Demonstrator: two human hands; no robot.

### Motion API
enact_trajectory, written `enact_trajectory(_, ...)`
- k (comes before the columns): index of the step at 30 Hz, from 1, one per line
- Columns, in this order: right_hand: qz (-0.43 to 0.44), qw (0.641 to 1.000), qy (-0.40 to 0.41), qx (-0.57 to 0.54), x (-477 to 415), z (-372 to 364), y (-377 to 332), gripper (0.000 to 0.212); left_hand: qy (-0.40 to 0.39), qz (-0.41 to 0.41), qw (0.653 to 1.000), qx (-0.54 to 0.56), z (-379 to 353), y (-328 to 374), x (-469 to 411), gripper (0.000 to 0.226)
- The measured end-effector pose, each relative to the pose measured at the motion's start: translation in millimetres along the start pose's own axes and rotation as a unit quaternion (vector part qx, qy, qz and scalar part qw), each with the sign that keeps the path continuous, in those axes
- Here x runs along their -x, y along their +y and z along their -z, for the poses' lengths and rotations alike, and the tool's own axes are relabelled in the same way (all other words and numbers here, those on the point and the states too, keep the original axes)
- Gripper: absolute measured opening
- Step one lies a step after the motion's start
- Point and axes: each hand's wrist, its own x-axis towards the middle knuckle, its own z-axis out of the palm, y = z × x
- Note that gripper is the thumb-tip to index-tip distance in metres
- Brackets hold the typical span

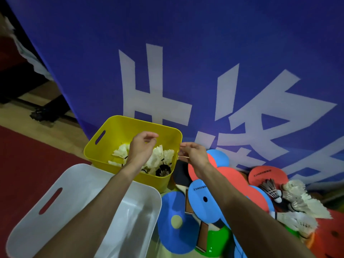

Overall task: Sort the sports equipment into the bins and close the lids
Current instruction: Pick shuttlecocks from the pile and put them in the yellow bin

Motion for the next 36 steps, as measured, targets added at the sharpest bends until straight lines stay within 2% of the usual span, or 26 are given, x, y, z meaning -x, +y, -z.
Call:
enact_trajectory(5,0.009,1.0,0.021,0.002,14.2,37.6,-0.5,0.014,-0.057,-0.029,0.998,-0.027,-41.3,26.5,15.5,0.015)
enact_trajectory(14,0.008,0.99,0.13,-0.053,31.9,149.1,21.9,0.018,-0.171,-0.061,0.981,-0.064,-131.9,46.1,53.3,0.016)
enact_trajectory(21,-0.005,0.971,0.239,-0.005,52.0,260.5,55.6,0.015,-0.291,-0.069,0.949,-0.105,-219.6,39.1,77.5,0.015)
enact_trajectory(28,-0.003,0.955,0.297,0.012,68.3,309.8,92.1,0.015,-0.378,-0.064,0.908,-0.168,-298.6,17.1,101.8,0.016)
enact_trajectory(32,0.004,0.941,0.334,0.053,72.5,325.2,104.5,0.008,-0.432,-0.038,0.878,-0.204,-336.1,-6.5,112.8,0.025)
enact_trajectory(36,-0.004,0.926,0.354,0.128,78.6,344.5,108.5,0.009,-0.428,-0.036,0.868,-0.25,-369.4,-15.5,118.1,0.044)
